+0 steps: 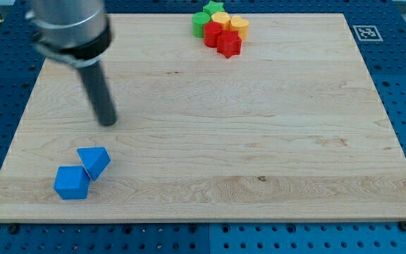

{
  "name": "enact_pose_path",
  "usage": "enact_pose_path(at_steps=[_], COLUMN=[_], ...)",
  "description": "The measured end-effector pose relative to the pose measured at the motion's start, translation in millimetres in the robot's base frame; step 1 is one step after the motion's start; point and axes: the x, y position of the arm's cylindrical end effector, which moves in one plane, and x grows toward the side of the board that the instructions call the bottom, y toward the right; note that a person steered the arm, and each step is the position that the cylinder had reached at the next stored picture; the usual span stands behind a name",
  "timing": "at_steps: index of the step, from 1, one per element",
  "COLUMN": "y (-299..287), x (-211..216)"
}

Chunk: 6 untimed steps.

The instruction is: Touch below to the blue cube

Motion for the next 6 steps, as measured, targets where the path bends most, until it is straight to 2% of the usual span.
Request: enact_pose_path(at_steps=[1,2,4,6], y=[-52,-65,-29,41], x=[51,72,126,93])
